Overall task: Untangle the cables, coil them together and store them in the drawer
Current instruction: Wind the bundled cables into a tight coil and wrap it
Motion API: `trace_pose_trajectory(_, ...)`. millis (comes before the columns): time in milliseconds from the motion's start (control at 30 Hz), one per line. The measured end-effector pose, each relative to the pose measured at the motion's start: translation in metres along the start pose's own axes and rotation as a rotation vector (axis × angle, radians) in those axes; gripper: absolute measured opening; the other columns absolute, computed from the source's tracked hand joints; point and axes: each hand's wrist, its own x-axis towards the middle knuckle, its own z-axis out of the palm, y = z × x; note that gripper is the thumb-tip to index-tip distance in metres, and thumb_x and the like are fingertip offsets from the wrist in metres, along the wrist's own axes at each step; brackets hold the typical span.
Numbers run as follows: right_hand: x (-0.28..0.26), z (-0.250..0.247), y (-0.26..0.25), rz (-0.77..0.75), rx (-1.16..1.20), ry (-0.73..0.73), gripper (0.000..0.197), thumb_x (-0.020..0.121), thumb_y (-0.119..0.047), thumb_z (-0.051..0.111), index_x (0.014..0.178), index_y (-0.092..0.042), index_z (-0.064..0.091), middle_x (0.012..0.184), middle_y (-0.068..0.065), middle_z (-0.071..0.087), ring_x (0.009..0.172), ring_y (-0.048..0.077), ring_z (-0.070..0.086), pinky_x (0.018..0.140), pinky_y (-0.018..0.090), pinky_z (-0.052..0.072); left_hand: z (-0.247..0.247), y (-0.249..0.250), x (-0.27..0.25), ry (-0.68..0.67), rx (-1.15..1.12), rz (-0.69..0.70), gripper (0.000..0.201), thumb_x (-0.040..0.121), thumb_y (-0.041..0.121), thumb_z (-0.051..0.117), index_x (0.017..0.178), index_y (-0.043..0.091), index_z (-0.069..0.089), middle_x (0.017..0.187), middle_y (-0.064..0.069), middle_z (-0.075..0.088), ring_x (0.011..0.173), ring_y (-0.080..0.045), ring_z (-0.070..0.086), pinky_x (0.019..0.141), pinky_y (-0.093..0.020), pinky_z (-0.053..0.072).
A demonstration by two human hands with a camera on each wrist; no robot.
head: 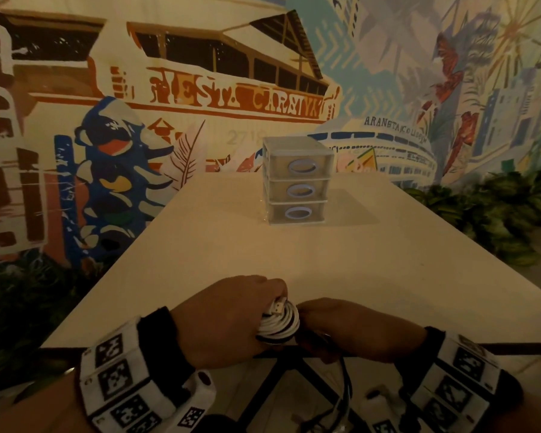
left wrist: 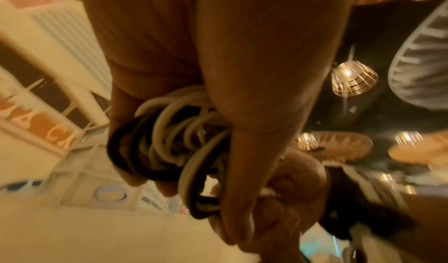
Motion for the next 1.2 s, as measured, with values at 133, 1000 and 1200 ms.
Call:
trace_pose_trajectory(133,0.001,-0.007,-0.002,-0.059,-0.166,0.043,0.021,0.086,0.004,0.061,0.091,-0.016,0.064,0.095,-0.005,0.063,0.084,0.005,0.053,0.078,0.002,0.035,0.000,0.003,0.003,-0.375,-0.055,-0.236,0.032,0.085,0.016,0.052,0.117,0.021,0.049,0.096,-0.002,0.058,0.083,-0.022,0.054,0.075,-0.043,0.050)
trace_pose_trajectory(1000,0.020,-0.008,-0.036,0.153,-0.198,-0.005,0.024,0.097,-0.030,0.059,0.080,-0.014,0.066,0.080,0.008,0.068,0.068,0.012,0.060,0.073,0.023,0.048,0.004,0.019,0.033,-0.399,0.204,-0.276,0.057,0.083,0.016,0.060,0.135,0.016,0.037,0.112,-0.002,0.056,0.099,-0.022,0.049,0.071,-0.032,0.043)
trace_pose_trajectory(1200,0.019,-0.017,-0.034,0.215,-0.133,0.029,0.042,0.097,-0.038,0.061,0.105,0.003,0.070,0.084,0.014,0.073,0.067,0.018,0.064,0.067,0.023,0.053,0.005,0.013,0.024,-0.274,0.177,-0.319,0.054,0.051,0.011,0.078,0.102,0.019,0.062,0.091,-0.003,0.060,0.073,-0.023,0.055,0.044,-0.035,0.048)
